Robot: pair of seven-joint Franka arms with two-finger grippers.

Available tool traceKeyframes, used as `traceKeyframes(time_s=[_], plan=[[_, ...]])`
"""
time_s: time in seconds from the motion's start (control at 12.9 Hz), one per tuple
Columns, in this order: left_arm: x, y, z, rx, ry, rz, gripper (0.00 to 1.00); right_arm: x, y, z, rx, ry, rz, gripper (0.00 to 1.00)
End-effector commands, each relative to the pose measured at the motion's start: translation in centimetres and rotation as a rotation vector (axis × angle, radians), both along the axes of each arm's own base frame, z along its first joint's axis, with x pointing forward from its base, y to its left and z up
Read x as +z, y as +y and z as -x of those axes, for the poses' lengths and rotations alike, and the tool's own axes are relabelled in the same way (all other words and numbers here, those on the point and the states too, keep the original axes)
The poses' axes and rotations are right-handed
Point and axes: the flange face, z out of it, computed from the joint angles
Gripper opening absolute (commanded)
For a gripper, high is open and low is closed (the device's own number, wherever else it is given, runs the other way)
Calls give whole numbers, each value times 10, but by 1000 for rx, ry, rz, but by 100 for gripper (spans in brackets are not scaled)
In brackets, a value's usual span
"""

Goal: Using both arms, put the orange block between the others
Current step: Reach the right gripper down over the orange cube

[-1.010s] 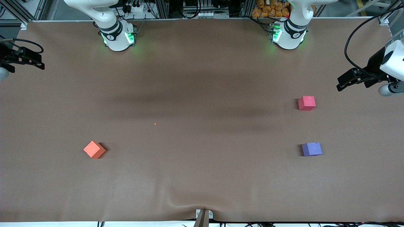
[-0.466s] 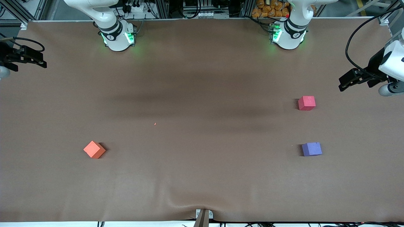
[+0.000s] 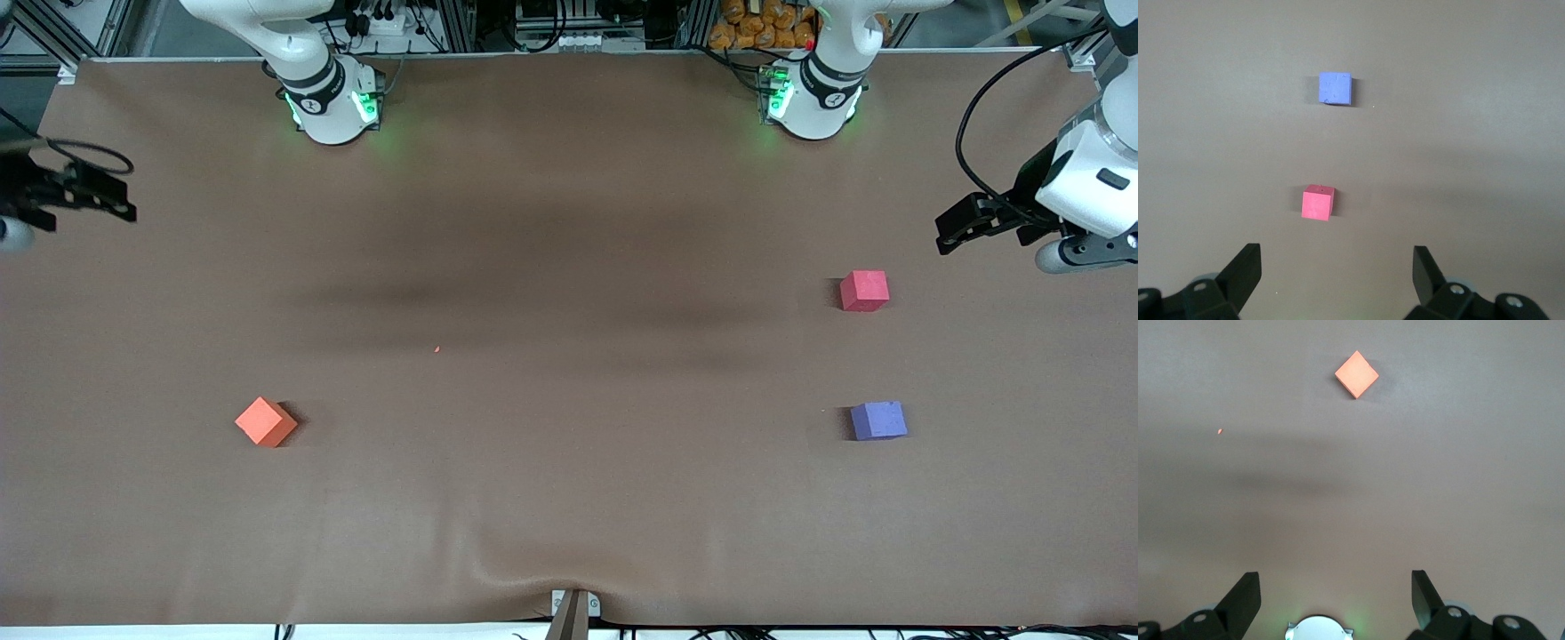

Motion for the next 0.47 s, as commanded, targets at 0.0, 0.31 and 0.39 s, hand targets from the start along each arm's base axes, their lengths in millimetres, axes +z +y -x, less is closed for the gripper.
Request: traceKeyframes(time_s=[0.0,0.31,0.39], plan=[[4,1,2,-17,3,-12,100,-51,2,-36,-11,32,-18,100],[14,2,6,-7,-16,33,100,-135,3,-79,10,58,-20,100],[11,3,3,-3,-18,46,100,-162,2,-88,29,78,-21,100]])
